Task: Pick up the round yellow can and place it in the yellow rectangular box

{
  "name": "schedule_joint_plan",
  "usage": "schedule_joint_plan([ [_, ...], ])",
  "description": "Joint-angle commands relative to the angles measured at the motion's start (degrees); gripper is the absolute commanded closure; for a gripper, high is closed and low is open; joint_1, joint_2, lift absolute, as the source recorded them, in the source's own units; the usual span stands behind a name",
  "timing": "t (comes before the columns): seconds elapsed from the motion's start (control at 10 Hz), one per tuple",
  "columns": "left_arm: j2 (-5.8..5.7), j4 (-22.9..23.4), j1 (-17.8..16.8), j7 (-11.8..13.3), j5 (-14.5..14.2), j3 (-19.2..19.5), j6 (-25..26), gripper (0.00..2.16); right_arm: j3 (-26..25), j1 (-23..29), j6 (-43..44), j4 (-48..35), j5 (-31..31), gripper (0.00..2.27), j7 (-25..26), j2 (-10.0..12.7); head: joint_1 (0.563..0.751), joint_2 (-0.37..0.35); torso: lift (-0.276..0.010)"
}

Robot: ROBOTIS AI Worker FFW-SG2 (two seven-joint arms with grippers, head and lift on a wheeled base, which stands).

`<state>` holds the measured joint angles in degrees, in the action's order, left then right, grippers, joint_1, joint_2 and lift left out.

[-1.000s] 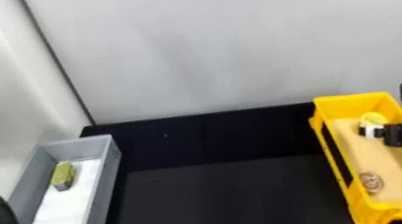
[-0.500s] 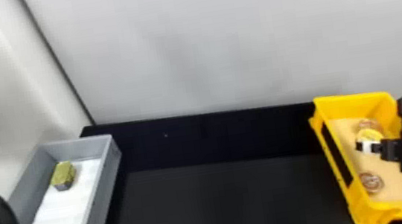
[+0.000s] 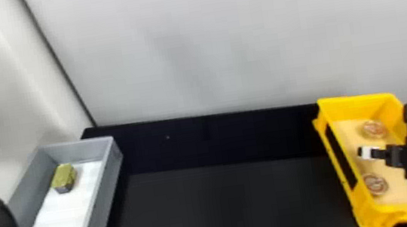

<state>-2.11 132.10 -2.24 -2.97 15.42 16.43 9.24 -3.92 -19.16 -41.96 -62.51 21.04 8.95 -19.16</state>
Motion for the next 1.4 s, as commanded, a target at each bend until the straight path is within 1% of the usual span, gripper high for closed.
schedule_joint_plan([
  [0.0, -0.09, 0.0, 0.13, 0.15, -0.13, 0.27, -0.19, 0.05, 1.11, 0.0, -0.25, 0.02, 1.99, 0.34, 3.0, 0.09, 0.697, 0.054, -0.003],
  [0.3, -0.09, 0.0, 0.39, 0.15, -0.22, 0.54, -0.36, 0.05, 1.02, 0.35, 0.28, -0.95, 4.01, 0.37, 2.91, -0.09, 0.697, 0.054, -0.003],
  [0.4, -0.09, 0.0, 0.39, 0.24, -0.22, 0.54, -0.36, 0.05, 1.37, 0.97, 1.6, -5.08, 4.01, 0.37, 3.0, -0.18, 0.697, 0.054, -0.003],
  [0.6, 0.09, 0.0, 0.39, 0.24, -0.22, 0.71, -0.28, 0.05, 2.34, 1.93, 5.2, -17.21, 2.34, 0.35, 2.82, -0.27, 0.697, 0.054, -0.003],
  [0.8, 0.09, -0.09, 0.13, 0.24, -0.22, 0.71, -0.01, 0.05, 5.33, 0.88, 9.86, -30.13, -3.81, 0.3, 2.56, 0.17, 0.697, 0.054, -0.003],
  [0.9, -0.17, -0.09, -0.22, 0.15, -0.22, 0.63, 0.34, 0.05, 6.74, -0.35, 13.29, -35.05, -6.45, 0.29, 2.74, 0.79, 0.697, 0.054, -0.003],
  [1.1, -0.44, -0.09, -0.57, -0.02, -0.22, 0.54, 0.34, 0.05, 8.94, -3.69, 17.25, -42.96, -12.33, 0.27, 3.44, 2.55, 0.697, 0.054, -0.003],
  [1.3, -0.53, -0.09, -0.92, -0.29, -0.22, 0.54, 0.34, 0.05, 9.82, -6.07, 18.92, -48.32, -17.17, 0.27, 3.0, 4.48, 0.697, 0.054, -0.003],
])
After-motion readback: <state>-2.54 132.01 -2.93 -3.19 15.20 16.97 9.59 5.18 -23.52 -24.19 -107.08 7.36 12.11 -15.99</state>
